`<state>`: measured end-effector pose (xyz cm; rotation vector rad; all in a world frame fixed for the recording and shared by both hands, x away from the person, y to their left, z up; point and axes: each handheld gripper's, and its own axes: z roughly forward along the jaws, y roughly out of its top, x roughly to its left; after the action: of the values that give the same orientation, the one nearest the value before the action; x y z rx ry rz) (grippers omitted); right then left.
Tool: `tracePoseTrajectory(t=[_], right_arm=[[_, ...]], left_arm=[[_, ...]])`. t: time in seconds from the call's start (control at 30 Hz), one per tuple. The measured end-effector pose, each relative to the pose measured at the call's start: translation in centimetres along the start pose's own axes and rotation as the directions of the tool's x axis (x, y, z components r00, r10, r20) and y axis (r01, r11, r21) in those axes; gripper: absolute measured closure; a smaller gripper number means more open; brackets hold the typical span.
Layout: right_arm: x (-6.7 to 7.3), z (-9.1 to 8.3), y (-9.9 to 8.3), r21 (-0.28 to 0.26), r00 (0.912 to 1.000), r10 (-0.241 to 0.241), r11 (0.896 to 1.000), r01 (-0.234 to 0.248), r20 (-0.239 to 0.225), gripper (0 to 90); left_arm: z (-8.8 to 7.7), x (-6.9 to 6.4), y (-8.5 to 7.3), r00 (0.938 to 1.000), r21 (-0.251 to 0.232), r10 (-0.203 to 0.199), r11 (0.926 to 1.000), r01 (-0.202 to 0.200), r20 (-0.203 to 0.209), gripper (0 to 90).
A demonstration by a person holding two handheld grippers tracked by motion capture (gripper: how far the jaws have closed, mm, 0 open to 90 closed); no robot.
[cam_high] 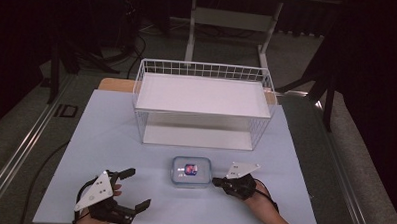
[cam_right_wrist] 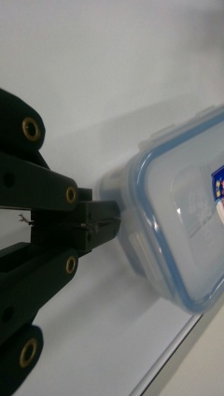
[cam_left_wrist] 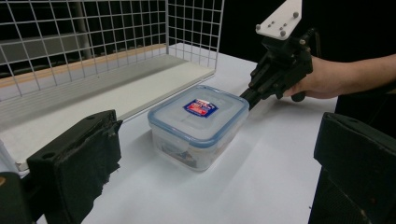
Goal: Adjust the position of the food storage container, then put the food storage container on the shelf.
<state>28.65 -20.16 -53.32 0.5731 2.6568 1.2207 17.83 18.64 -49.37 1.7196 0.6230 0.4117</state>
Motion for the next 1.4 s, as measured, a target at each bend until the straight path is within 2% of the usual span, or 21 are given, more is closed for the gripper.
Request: tracePoseTrajectory(t=[0.2, 0.3, 0.33, 0.4, 0.43, 0.47, 0.5, 0.53, 0.57, 0.6, 0.77, 0.87, 0.97, 1.03, 1.1, 1.13, 1.2, 1.27, 1.3, 1.33, 1.4], right_arm=[[-0.1, -2.1, 0.0, -0.024, 0.9978, 0.022, 1.0, -0.02, 0.062, 83.8], [0.2, -3.4, 0.5, -0.053, 0.9941, 0.031, 0.998, -0.026, 0.104, 77.4], [0.7, -4.2, 1.1, -0.082, 0.9926, 0.035, 0.996, -0.026, 0.117, 65.5], [1.1, -4.5, 1.3, -0.089, 0.9899, 0.028, 0.996, -0.016, 0.139, 63.7], [1.7, -5.1, 1.8, -0.123, 0.9867, 0.015, 0.992, 0.005, 0.162, 51.4], [1.7, -5.1, 1.8, -0.123, 0.9867, 0.015, 0.992, 0.005, 0.162, 51.4], [2.1, -5.4, 2.1, -0.138, 0.9854, 0.016, 0.99, 0.008, 0.169, 42.3], [2.3, -5.7, 2.4, -0.177, 0.9869, 0.037, 0.984, -0.009, 0.157, 30.5], [2.3, -5.7, 2.4, -0.177, 0.9869, 0.037, 0.984, -0.009, 0.157, 30.5], [2.4, -6.0, 2.8, -0.198, 0.9908, 0.047, 0.98, -0.021, 0.127, 15.6], [2.9, -7.1, 4.0, -0.23, 0.9851, 0.012, 0.973, 0.028, 0.171, 12.9], [3.1, -7.7, 4.9, -0.26, 0.9715, -0.008, 0.963, 0.071, 0.237, 15.0], [2.8, -7.8, 5.5, -0.247, 0.9769, -0.025, 0.966, 0.079, 0.212, 15.2], [2.3, -7.8, 5.8, -0.255, 0.9874, 0.027, 0.967, 0.014, 0.156, 25.5], [1.8, -7.6, 5.9, -0.263, 0.9905, 0.064, 0.964, -0.031, 0.121, 26.4], [1.6, -7.5, 5.9, -0.278, 0.9881, 0.075, 0.96, -0.035, 0.134, 22.9], [1.3, -7.1, 6.0, -0.242, 0.9839, 0.1, 0.968, -0.062, 0.148, 17.9], [0.8, -6.6, 6.1, -0.226, 0.9828, 0.15, 0.966, -0.122, 0.108, 16.8], [0.6, -6.3, 6.1, -0.213, 0.9785, 0.177, 0.965, -0.152, 0.105, 14.8], [0.6, -6.3, 6.1, -0.213, 0.9785, 0.177, 0.965, -0.152, 0.105, 14.8], [0.4, -5.6, 6.2, -0.2, 0.97, 0.221, 0.96, -0.198, 0.101, 12.2]], left_arm=[[0.0, 0.1, 0.1, 0.9989, 0.03, 0.016, 0.9994, -0.015, -0.043, 1.5], [0.1, 0.3, 0.3, 0.9988, 0.023, -0.03, 0.9993, 0.031, -0.039, 1.5], [0.3, 0.2, 0.4, 0.9994, 0.042, 0.001, 0.9991, 0.001, -0.033, 1.5], [0.3, 0.2, 0.5, 0.9998, 0.053, 0.007, 0.9986, -0.006, -0.02, 1.5], [0.8, 0.0, 0.7, 1.0, 0.09, 0.009, 0.9959, -0.009, 0.004, 1.5], [0.8, 0.0, 0.7, 1.0, 0.09, 0.009, 0.9959, -0.009, 0.004, 1.5], [0.9, -0.1, 0.8, 1.0, 0.098, 0.0, 0.9952, 0.0, 0.007, 1.5], [0.9, -0.1, 0.9, 1.0, 0.102, -0.003, 0.9948, 0.002, 0.009, 1.8], [1.0, -0.1, 1.1, 0.9999, 0.104, -0.007, 0.9946, 0.006, 0.014, 1.8], [1.0, -0.2, 1.4, 0.9998, 0.101, -0.014, 0.9948, 0.012, 0.016, 3.4], [0.7, 0.1, 3.8, 0.9981, 0.1, -0.051, 0.9935, 0.054, -0.035, 2.5], [0.8, 0.3, 4.6, 0.9984, 0.076, -0.052, 0.9956, 0.054, -0.023, 1.5], [1.3, 0.9, 5.6, 0.9977, 0.074, -0.068, 0.9949, 0.068, -0.005, 1.1], [1.9, 1.2, 6.0, 0.9966, 0.097, -0.082, 0.992, 0.081, 0.005, 1.1], [2.5, 1.4, 6.3, 0.9954, 0.112, -0.095, 0.9893, 0.094, 0.009, 1.1], [3.3, 1.7, 6.3, 0.993, 0.131, -0.118, 0.9845, 0.116, 0.008, 1.2], [3.6, 1.9, 6.3, 0.9919, 0.141, -0.126, 0.9825, 0.122, 0.017, 1.2], [4.5, 2.2, 6.1, 0.9904, 0.162, -0.138, 0.9776, 0.134, 0.011, 1.2], [5.5, 2.6, 5.8, 0.9872, 0.195, -0.159, 0.9686, 0.154, 0.01, 1.2], [5.5, 2.6, 5.8, 0.9872, 0.195, -0.159, 0.9686, 0.154, 0.01, 1.2], [6.5, 3.1, 5.4, 0.9796, 0.224, -0.201, 0.9547, 0.197, -0.004, 1.2]])
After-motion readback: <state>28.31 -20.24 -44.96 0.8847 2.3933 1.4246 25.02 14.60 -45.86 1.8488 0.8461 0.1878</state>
